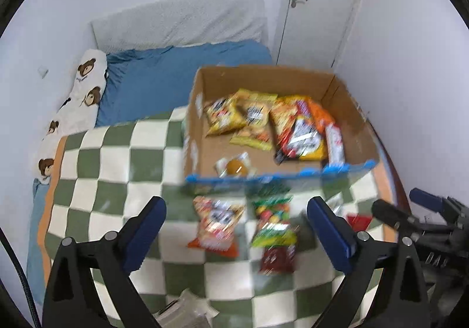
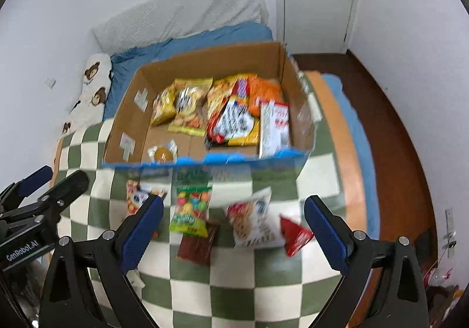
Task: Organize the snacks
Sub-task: 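Withdraw both tools and move the left tool toward the white wrapped packet, then grasp the white wrapped packet with the left gripper while the right grasps the brown sauce packet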
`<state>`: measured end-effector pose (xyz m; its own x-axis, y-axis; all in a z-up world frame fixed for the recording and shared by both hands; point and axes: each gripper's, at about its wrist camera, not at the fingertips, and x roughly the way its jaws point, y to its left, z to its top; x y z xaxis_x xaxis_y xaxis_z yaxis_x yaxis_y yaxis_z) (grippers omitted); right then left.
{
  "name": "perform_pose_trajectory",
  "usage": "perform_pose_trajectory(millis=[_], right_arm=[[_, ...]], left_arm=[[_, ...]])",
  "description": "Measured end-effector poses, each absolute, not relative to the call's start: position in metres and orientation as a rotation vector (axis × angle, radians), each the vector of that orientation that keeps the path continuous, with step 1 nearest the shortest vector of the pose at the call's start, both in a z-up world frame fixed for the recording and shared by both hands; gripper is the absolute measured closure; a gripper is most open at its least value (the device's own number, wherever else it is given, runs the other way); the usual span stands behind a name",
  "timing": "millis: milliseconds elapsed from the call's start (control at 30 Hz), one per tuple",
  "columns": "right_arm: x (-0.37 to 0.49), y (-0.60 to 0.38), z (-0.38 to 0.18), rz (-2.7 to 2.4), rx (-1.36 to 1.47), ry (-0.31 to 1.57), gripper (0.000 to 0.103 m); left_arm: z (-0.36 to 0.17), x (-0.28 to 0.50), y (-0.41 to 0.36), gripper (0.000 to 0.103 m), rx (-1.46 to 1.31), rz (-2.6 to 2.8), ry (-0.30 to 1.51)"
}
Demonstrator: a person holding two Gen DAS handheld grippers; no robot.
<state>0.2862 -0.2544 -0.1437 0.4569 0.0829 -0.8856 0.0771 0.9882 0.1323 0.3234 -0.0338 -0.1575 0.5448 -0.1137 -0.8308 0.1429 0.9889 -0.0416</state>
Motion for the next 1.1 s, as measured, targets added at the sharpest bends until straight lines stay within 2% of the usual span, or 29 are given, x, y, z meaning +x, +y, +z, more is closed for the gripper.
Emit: perform_pose_trajectory(millis=[300, 567, 633, 667, 767, 867, 1000, 1100], right_arm=[[0.259, -0.219, -0.232, 0.081, 0.203, 1.300, 0.004], [0.259, -0.205, -0.286, 0.124, 0.264, 1.428, 0.004], [0.264, -0.202, -0.294, 0.130, 0.272, 1.438, 0.004], [0.268, -0.200, -0.297, 0.132, 0.270, 1.443, 0.005], [0.281, -0.195, -0.311, 0.123, 0.270, 1.457, 0.005], [0.294, -0.186, -0.328, 0.109, 0.266, 1.476, 0.009], [0.308, -0.168, -0.358, 0.101, 0.244, 1.534, 0.031], [0.307, -0.157, -0.365, 0.059, 0.153, 1.522, 0.042]], left_arm=[[-0.257, 0.266, 0.030, 0.004, 0.257, -0.107, 1.238], [-0.363, 0.233, 0.005, 0.005, 0.500, -0.209, 1.478], [-0.378, 0.234, 0.005, 0.017, 0.483, -0.212, 1.518], [-0.383, 0.236, 0.006, 0.034, 0.464, -0.204, 1.531], [-0.382, 0.246, 0.018, 0.037, 0.323, -0.135, 1.537], [-0.376, 0.258, 0.038, 0.041, 0.130, -0.058, 1.555], [-0.373, 0.265, 0.067, 0.041, -0.138, 0.036, 1.566], [-0.375, 0.262, 0.075, 0.039, -0.236, 0.028, 1.572]])
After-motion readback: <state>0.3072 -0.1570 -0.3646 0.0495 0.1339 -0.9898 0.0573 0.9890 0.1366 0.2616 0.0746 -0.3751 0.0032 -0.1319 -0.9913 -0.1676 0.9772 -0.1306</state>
